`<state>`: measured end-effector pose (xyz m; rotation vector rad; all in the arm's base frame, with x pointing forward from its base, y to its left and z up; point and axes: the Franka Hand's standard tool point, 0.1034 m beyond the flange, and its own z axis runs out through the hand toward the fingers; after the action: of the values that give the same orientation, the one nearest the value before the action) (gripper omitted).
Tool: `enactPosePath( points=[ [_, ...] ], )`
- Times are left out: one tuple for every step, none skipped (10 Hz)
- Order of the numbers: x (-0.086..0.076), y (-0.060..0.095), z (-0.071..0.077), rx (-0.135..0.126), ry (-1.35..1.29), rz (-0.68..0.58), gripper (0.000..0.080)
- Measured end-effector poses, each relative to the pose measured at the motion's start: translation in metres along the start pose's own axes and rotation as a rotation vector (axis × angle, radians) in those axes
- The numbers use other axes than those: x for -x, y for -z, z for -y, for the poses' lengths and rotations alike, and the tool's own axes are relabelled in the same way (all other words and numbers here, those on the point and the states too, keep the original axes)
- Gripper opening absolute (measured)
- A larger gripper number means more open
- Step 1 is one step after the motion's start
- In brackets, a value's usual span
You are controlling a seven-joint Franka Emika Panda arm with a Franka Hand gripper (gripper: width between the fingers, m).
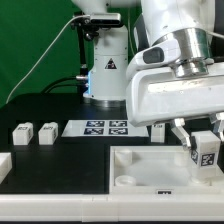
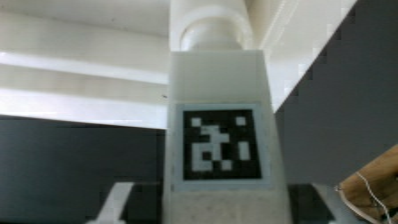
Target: Assemble one leg
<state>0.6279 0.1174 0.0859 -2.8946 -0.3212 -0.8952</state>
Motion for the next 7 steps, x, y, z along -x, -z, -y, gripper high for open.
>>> enactPosePath(
  points=[
    [0.0025, -0.0026, -0.0002, 0.003, 0.000, -0.010, 0.0292],
    [0.0015, -0.0034, -0.0005, 0.008, -0.001, -0.033, 0.0292],
    [0.0012, -0.0039, -0.0006, 0.010, 0.000, -0.044, 0.0292],
    [0.0009, -0.0040, -0.0005, 0.010, 0.001, -0.046, 0.0292],
    [0.0006, -0.0041, -0.0005, 0.010, 0.000, -0.044, 0.0292],
    [0.0014, -0.0049, -0.0002, 0.005, 0.000, -0.025, 0.0292],
    [0.0009, -0.0047, -0.0003, 0.004, 0.001, -0.019, 0.0456]
  ],
)
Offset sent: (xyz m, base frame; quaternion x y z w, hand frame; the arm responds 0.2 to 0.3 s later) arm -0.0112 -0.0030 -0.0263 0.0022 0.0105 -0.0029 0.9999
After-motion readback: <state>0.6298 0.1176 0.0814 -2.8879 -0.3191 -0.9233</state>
